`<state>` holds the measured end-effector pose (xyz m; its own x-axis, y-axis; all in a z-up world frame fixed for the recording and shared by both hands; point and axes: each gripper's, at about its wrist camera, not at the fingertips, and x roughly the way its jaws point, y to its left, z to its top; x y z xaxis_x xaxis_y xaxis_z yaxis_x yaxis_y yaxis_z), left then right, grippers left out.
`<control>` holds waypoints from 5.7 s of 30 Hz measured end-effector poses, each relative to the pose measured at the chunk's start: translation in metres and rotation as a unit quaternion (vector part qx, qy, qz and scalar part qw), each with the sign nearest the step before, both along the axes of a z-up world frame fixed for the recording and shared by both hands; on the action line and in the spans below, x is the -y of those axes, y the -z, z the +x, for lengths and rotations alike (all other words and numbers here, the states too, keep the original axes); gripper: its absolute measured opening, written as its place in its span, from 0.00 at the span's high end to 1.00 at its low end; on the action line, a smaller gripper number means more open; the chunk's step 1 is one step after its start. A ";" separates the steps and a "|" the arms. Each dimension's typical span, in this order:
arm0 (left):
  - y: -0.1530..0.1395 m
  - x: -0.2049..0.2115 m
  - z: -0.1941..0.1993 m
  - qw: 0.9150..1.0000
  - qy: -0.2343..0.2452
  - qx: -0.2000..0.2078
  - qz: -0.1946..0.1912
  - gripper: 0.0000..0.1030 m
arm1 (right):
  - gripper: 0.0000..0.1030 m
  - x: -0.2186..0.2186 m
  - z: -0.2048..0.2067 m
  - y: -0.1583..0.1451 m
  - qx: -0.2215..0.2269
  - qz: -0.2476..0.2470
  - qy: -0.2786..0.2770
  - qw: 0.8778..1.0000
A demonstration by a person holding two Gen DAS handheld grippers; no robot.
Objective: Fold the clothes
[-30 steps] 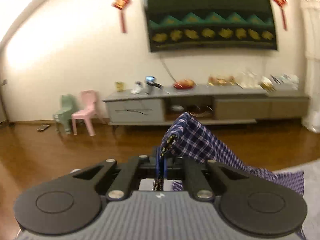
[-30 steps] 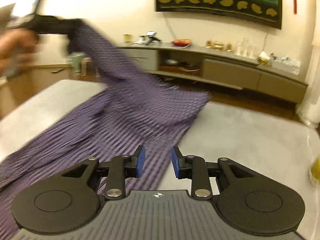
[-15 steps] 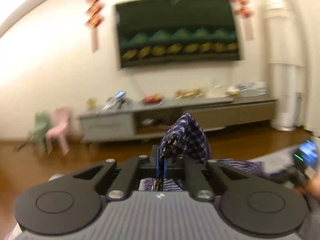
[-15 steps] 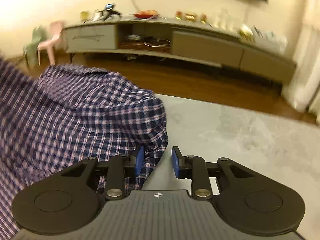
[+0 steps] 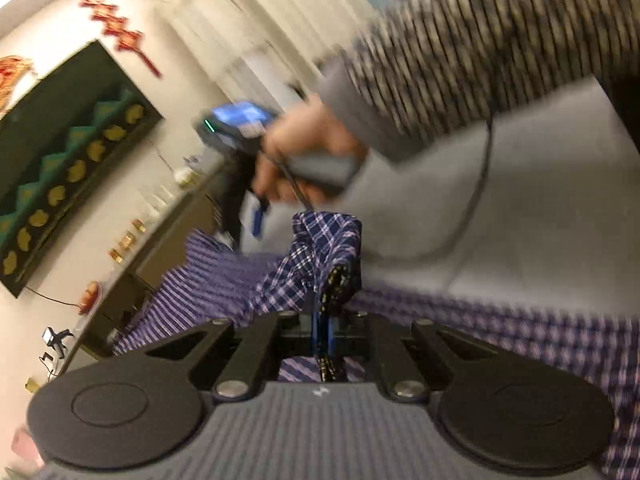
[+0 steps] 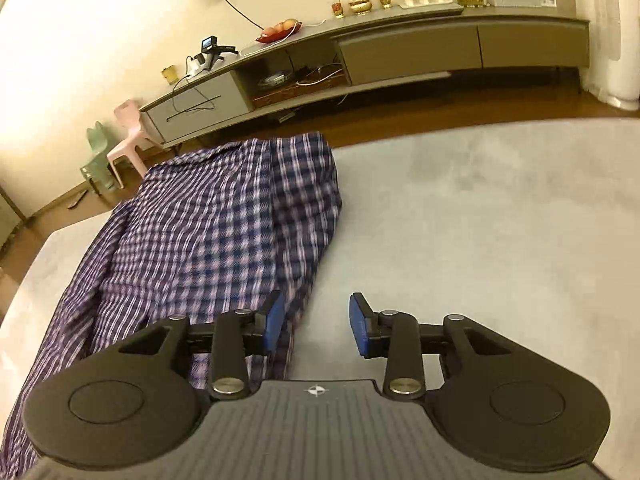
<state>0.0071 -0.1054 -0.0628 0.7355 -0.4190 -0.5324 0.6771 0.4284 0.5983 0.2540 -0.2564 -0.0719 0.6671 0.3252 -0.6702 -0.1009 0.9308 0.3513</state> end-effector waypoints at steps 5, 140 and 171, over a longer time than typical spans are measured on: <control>0.007 -0.011 -0.002 0.999 0.006 -0.007 0.034 0.96 | 0.63 0.010 -0.016 -0.017 0.028 0.008 0.023 0.999; -0.034 -0.249 -0.090 0.872 -0.393 -0.227 -0.185 0.39 | 0.49 -0.176 -0.370 -0.007 0.132 -0.284 -0.221 0.923; -0.036 -0.263 -0.115 0.855 -0.377 -0.263 -0.238 0.92 | 0.98 -0.127 -0.441 -0.019 0.058 -0.171 -0.170 0.969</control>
<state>-0.1082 0.1577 -0.0263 0.6032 -0.1920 -0.7742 0.2223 0.9726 -0.0681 -0.1866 -0.1295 -0.0525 0.6378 0.3105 -0.7049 -0.4419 0.8970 -0.0047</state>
